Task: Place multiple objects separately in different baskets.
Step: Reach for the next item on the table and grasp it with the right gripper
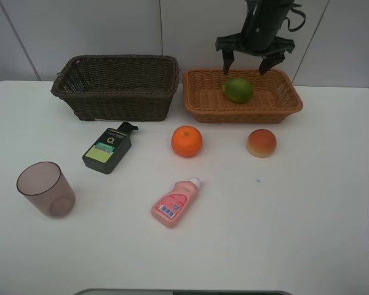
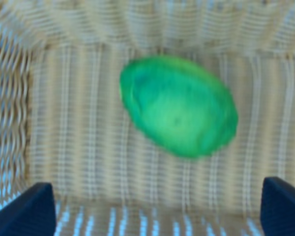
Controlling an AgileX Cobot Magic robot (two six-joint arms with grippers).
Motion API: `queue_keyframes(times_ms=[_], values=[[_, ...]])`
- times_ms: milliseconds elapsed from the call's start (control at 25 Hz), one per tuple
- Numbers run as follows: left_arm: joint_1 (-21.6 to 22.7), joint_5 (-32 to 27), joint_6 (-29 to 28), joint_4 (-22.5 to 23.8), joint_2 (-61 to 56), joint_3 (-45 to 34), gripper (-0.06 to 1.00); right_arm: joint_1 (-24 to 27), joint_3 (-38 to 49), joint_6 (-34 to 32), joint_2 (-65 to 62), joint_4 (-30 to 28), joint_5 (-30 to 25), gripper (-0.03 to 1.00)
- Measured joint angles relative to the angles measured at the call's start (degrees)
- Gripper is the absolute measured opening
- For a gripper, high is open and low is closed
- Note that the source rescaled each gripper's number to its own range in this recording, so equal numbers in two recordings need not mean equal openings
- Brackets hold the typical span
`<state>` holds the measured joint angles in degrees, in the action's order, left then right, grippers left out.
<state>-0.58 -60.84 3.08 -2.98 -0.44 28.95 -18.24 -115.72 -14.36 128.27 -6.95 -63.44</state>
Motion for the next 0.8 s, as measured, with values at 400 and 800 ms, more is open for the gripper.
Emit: queue_keyframes(times_ms=[400,800], values=[[0.0,0.0,0.0,0.0,0.0,0.0,1.00,-1.6,28.9,0.0,-17.8,1.1,11.6,0.82],[0.0,0.0,0.0,0.0,0.0,0.0,1.00,-1.6,48.5,0.0,-25.2,2.6,21.5,0.82]])
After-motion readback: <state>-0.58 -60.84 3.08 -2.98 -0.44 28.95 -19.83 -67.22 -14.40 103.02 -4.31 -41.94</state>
